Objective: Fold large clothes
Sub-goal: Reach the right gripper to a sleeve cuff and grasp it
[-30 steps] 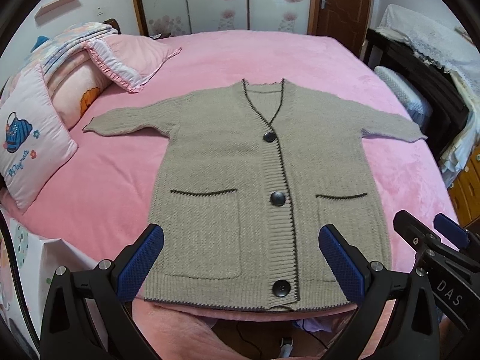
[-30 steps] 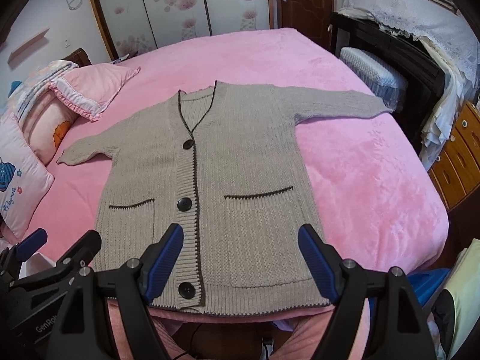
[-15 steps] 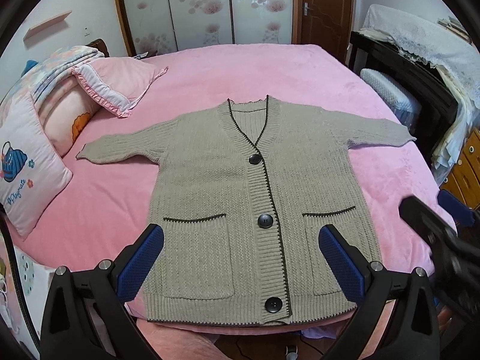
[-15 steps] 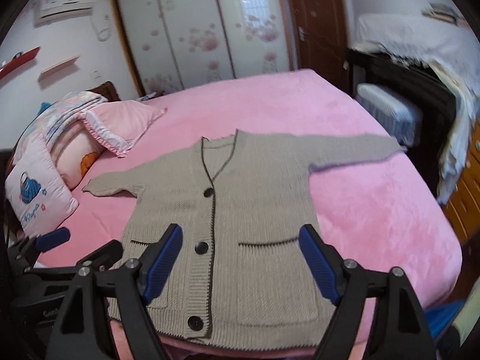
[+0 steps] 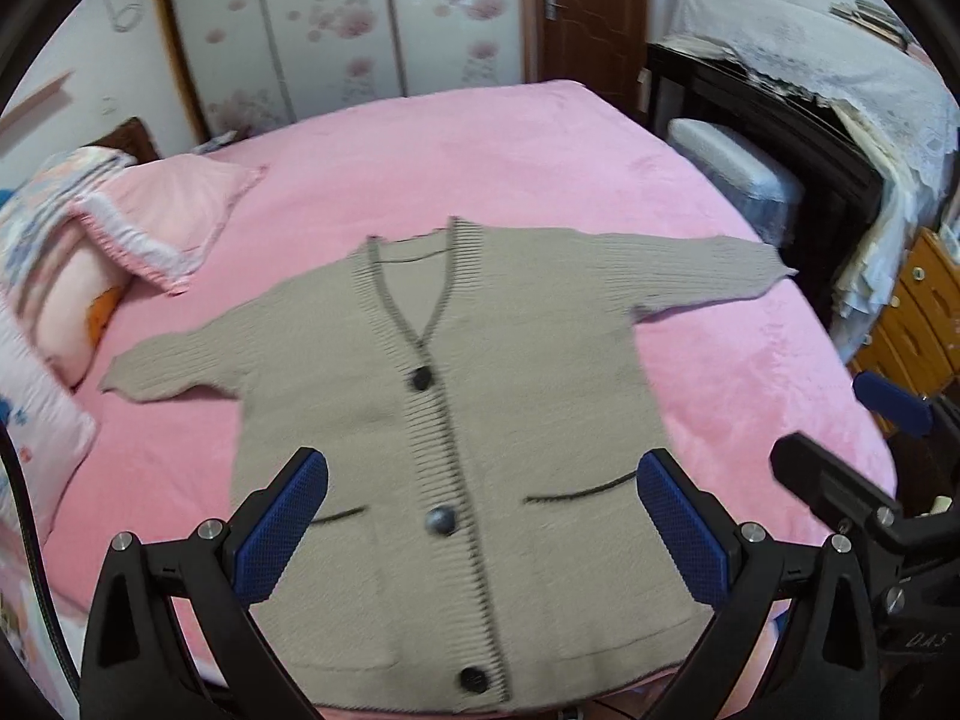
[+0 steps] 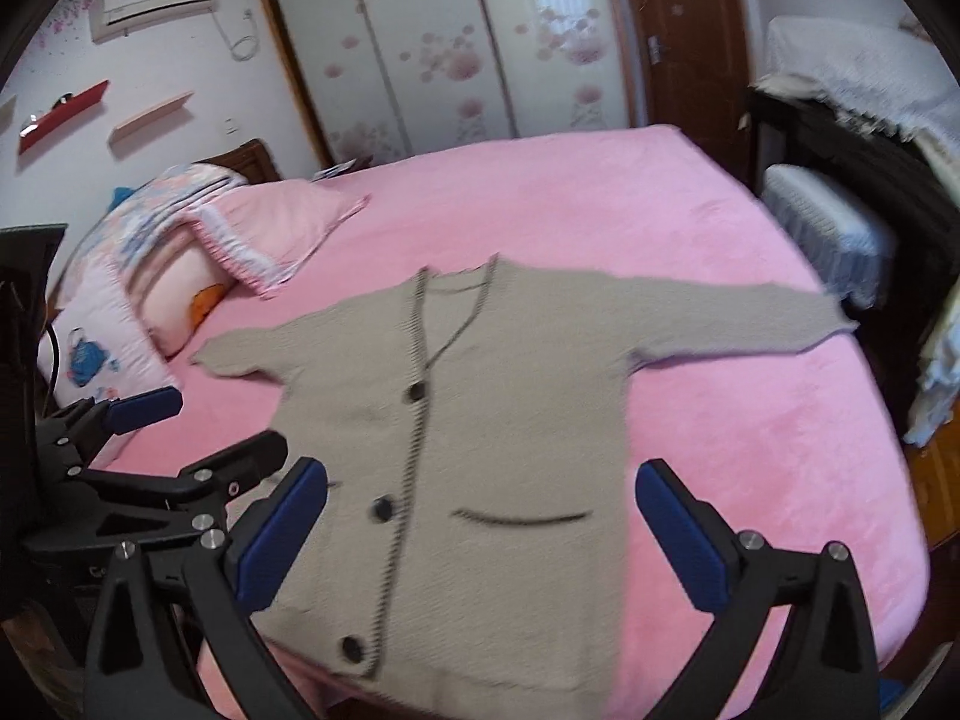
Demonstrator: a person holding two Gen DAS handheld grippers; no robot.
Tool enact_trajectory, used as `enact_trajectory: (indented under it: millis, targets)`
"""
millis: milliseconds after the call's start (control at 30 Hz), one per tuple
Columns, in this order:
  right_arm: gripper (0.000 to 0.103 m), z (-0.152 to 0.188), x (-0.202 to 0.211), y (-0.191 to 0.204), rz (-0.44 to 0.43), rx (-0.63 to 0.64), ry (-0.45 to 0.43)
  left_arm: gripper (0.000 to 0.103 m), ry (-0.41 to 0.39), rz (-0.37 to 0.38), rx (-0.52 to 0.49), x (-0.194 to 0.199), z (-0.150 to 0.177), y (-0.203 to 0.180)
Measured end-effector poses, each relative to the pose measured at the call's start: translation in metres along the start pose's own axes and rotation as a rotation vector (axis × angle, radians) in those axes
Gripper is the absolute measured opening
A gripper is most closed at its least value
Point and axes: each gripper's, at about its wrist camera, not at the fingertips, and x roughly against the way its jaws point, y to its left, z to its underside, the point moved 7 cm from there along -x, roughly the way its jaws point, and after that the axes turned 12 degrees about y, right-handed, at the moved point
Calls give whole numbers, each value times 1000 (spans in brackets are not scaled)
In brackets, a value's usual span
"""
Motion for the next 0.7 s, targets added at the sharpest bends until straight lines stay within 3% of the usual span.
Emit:
enact_trajectory:
  millis: [200,500,700]
  targets:
    - [103,-40,11,-80,141,-80,-39,102,-13,10,-44,-19,-71,-51]
    - [103,-117,34,-214,433,-156,-169,102,-67,-4,-66,-42,-183,-113]
    - [103,-156,34,-268,522,-186,-218,102,-99,-6,-75,-70,-246,-151]
